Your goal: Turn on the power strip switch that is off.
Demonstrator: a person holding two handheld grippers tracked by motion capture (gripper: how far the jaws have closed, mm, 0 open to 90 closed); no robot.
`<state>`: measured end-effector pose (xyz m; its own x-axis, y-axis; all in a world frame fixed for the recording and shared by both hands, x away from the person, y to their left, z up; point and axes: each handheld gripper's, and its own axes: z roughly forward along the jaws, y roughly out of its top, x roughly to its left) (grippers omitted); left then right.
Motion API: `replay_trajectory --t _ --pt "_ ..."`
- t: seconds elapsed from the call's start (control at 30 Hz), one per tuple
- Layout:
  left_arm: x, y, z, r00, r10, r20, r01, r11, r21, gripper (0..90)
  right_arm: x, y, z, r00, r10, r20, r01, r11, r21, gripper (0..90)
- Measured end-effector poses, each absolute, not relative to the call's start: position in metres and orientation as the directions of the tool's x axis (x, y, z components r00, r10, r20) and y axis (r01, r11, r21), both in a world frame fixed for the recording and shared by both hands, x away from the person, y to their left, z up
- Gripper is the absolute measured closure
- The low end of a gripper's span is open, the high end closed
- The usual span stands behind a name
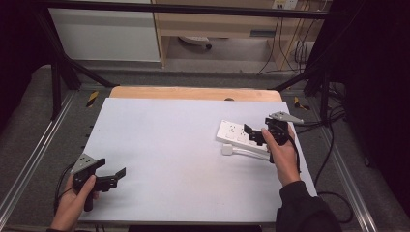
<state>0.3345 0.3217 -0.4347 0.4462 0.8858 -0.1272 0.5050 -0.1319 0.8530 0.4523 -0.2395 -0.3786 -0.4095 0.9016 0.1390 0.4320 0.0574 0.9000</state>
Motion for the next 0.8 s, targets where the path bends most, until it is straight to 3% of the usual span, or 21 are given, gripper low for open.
replay_trajectory --t 0.8 --pt "0.334 0.321 -0.434 0.446 0.885 -0.13 0.504 -0.129 0.854 6.7 0.389 -0.289 -0.378 -0.408 0.905 0.123 0.357 0.034 0.933 4.1"
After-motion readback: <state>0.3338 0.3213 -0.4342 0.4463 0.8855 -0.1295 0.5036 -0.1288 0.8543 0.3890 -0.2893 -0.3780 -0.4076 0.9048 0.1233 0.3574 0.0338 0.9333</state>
